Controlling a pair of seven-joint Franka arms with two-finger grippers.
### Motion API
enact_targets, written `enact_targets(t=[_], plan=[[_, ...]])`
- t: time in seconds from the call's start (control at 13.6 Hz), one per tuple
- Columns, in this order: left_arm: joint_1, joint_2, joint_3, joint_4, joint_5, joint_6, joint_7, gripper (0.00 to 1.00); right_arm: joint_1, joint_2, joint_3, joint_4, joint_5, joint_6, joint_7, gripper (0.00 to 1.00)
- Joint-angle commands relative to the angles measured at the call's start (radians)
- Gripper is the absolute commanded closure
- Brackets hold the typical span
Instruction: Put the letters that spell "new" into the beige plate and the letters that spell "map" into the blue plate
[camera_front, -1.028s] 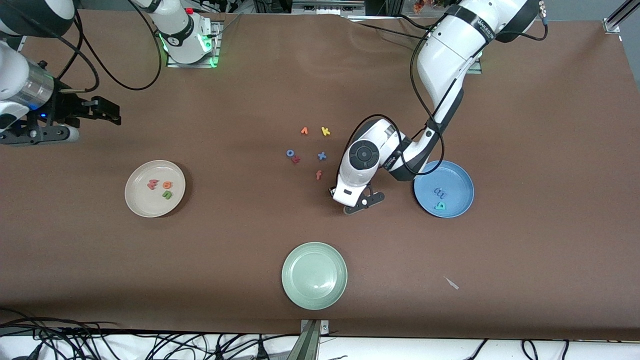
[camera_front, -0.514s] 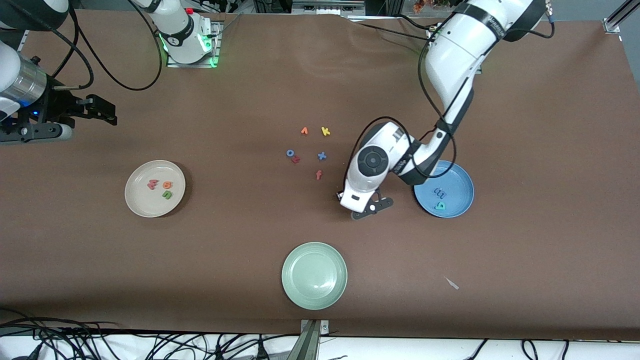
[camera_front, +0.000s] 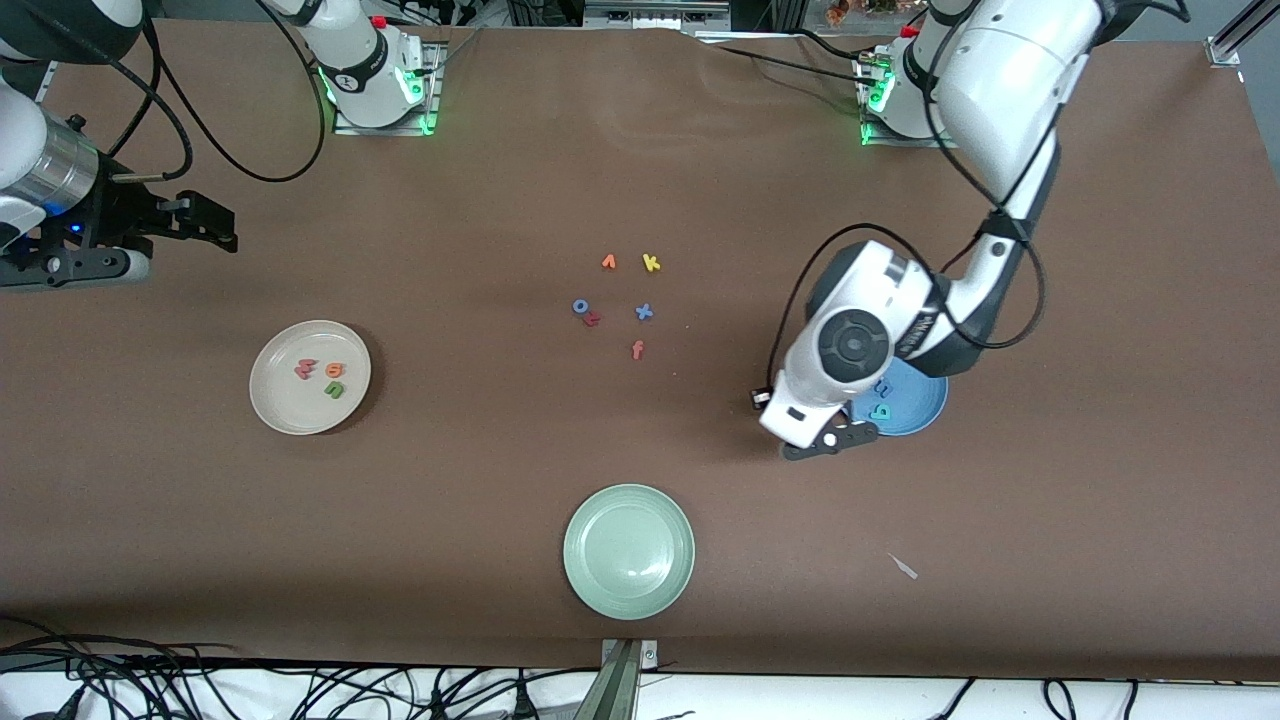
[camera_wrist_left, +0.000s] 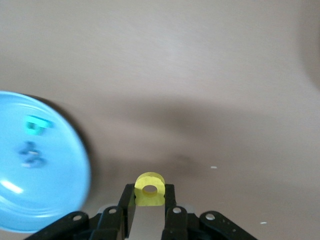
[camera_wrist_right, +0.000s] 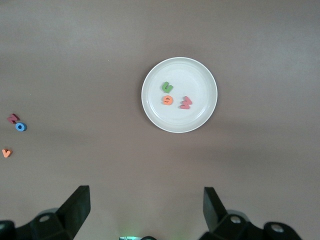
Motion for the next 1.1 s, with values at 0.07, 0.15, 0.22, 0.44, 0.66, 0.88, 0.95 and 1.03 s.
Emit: enact_targets(t=[0.07,0.15,0.22,0.44,0.66,0.88,0.95,1.03], plan=[[0.059,-0.032,-0.004,-0.031,-0.024,-0.067,0.142,0.99,0.004,0.008,0.004,0.021,-0.018,0.0,0.004,0.0],[0.068,-0.033,-0.005,-0.035,-0.023,-0.072,0.178,0.98,0.004,0.008,0.004,0.021,-0.02,0.002,0.004,0.0],[0.084,-0.033,-0.005,-0.04,-0.023,-0.074,0.229,0.98,0.004,0.008,0.006,0.021,-0.02,0.0,0.004,0.0],[0.119,-0.045,-0.004,-0.095,-0.011,-0.074,0.31,0.99,0.004,0.008,0.004,0.021,-0.02,0.0,0.004,0.0],[0.2,-0.076,-0.005,-0.192,-0.01,-0.032,0.396,1.0,0.004,0.008,0.006,0.021,-0.02,0.0,0.004,0.0],[0.251,-0.13,-0.015,-0.386,-0.01,0.182,0.472,0.97,0.004,0.008,0.006,0.021,-0.02,0.0,0.004,0.0],[0.249,-0.131,-0.015,-0.405,-0.009,0.208,0.473,0.93,0.004,0.008,0.007,0.021,-0.02,0.0,0.004,0.0],[0.248,-0.131,-0.015,-0.405,-0.009,0.212,0.476,0.88,0.004,0.008,0.007,0.021,-0.02,0.0,0.004,0.0]])
